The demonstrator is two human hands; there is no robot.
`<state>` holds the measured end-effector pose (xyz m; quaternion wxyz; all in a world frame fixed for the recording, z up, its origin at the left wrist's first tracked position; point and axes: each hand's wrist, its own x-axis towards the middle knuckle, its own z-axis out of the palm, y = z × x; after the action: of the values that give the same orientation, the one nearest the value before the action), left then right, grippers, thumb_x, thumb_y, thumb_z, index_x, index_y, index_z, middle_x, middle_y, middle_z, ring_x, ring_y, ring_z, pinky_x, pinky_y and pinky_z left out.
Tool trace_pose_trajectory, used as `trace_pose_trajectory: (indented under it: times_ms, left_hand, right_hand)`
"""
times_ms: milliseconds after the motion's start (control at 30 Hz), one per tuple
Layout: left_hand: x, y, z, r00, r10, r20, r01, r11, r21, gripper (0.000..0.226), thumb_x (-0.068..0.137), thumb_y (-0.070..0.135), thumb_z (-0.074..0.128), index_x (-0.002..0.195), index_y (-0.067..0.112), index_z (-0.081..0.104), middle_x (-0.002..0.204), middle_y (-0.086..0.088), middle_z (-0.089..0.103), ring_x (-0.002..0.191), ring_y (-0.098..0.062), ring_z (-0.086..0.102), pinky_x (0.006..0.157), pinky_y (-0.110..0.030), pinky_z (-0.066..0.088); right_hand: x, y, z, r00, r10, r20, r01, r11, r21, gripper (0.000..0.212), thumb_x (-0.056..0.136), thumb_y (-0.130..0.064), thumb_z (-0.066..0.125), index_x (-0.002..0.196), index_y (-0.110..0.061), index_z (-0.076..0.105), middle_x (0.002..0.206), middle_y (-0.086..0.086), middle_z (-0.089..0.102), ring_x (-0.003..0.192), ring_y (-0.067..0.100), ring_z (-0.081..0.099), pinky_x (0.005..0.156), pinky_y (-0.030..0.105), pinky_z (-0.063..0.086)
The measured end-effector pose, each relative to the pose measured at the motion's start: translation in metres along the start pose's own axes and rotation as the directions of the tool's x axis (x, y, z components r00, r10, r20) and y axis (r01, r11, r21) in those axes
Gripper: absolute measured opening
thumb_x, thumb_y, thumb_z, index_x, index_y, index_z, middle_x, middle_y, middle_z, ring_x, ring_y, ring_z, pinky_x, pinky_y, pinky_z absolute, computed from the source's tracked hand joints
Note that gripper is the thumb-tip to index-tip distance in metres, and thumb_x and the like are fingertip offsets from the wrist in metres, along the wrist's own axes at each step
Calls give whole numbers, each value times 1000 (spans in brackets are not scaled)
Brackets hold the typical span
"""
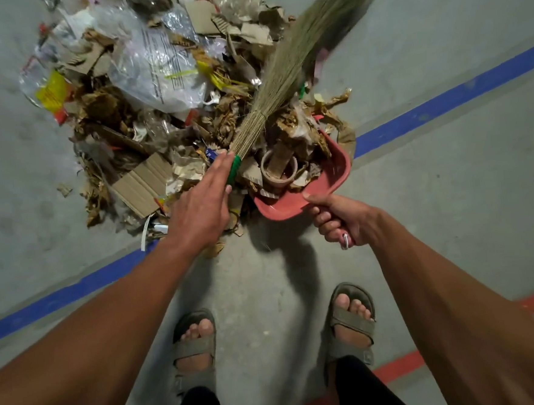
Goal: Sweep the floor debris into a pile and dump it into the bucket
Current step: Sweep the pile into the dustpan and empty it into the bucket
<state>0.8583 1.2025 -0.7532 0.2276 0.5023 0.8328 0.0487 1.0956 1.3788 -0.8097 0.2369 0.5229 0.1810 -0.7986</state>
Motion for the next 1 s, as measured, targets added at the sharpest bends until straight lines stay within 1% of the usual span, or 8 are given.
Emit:
trace_pose_trajectory:
  times_ms: [67,167,333,500,667,800,867,1000]
  left_hand:
    - [5,3,2,999,10,30,-10,1000,-15,66,110,33,42,165,37,6,172,11,14,112,-26,67,83,-41,59]
    - [-1,5,20,982,56,180,-54,998,-17,69,109,29,42,165,36,3,172,10,11,125,-31,62,100,-52,54]
    - [-34,13,45,975,76,209,-60,995,-80,69,108,25,44,165,33,5,172,6,14,129,-37,60,108,-62,47]
    - [-51,24,30,966,78,245,-54,993,-102,68,107,22,45,164,32,11,172,6,17,132,-39,57,109,-60,47]
    - [-77,42,-2,960,102,259,-96,995,-35,68,108,23,43,165,31,7,173,11,8,122,-33,62,100,-54,53]
    - [-99,61,-30,962,86,258,-96,995,27,77,105,20,47,165,33,1,172,16,-4,94,-34,69,80,-48,57]
    - [-106,74,-51,962,75,264,-91,995,48,86,101,15,51,165,34,-2,171,19,-10,93,-32,68,77,-46,56]
    - [-120,104,-98,968,54,245,-69,996,56,88,102,12,50,165,35,-7,169,22,-15,88,-28,65,72,-40,50]
  right_hand:
    - [0,2,1,1000,-8,-5,8,1000,9,42,99,-49,65,71,-25,45,62,-9,24,41,5,16,31,17,18]
    - [2,6,3,1000,-12,-13,12,999,42,42,101,-48,62,71,-25,44,60,-9,23,41,4,15,31,17,16]
    - [-9,17,17,998,-57,-4,57,996,75,44,102,-46,61,68,-24,44,55,-10,24,38,4,16,30,17,17]
    - [-32,39,39,990,-141,25,137,982,130,47,102,-48,59,66,-24,42,51,-10,27,36,3,19,29,17,21]
    - [-66,62,53,979,-201,37,194,971,142,46,100,-50,60,66,-24,41,52,-10,26,36,3,19,30,17,20]
    - [-106,70,66,975,-221,22,216,968,131,47,100,-52,59,67,-25,39,51,-10,24,35,4,18,30,17,19]
    - [-133,68,73,973,-230,15,226,966,126,48,102,-51,57,67,-25,37,51,-9,23,34,4,18,29,17,18]
    - [-183,63,83,967,-256,20,253,963,97,48,101,-52,60,68,-26,37,52,-9,23,36,5,17,30,17,18]
